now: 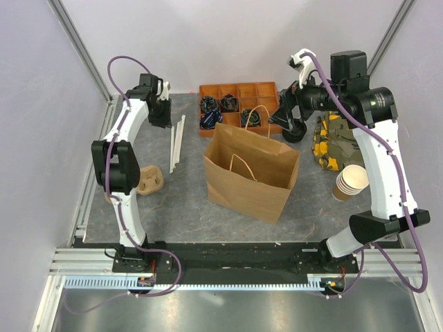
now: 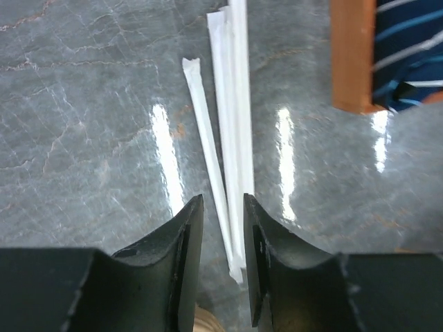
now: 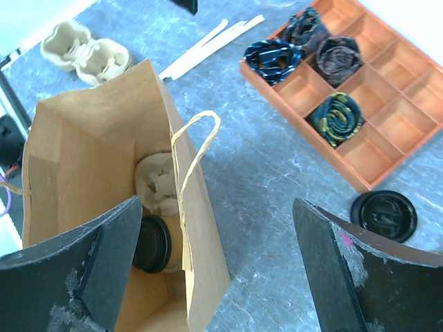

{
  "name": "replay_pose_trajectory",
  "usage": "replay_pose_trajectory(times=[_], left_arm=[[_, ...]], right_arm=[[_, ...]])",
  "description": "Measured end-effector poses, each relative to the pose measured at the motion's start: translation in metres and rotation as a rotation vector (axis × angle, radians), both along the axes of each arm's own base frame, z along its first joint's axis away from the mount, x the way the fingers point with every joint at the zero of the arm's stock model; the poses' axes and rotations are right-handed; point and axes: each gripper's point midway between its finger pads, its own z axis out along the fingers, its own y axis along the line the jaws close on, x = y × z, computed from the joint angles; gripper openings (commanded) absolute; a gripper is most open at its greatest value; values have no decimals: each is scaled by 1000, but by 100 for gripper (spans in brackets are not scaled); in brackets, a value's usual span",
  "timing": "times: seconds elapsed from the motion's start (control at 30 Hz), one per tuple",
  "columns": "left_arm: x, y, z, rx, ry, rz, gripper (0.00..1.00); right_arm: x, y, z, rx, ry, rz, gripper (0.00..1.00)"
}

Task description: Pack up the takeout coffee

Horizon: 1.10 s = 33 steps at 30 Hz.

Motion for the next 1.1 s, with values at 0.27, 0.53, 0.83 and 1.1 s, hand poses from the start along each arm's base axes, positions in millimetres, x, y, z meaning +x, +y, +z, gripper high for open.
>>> replay_pose_trajectory(times=[0.27,0.53,0.83,1.1], left_arm=[[10,5,-39,33,66,17,41],[15,7,-66,51,109,10,40],[14,9,-94,69,156,11,37],[15,11,-109,111,170,20,30]], right_arm=[[1,-8,11,11,-7,-78,98],[2,-10,10,12,6,-108,98],[4,-13,9,7,9,-128,98],[3,-15,13,4,0,-136,98]])
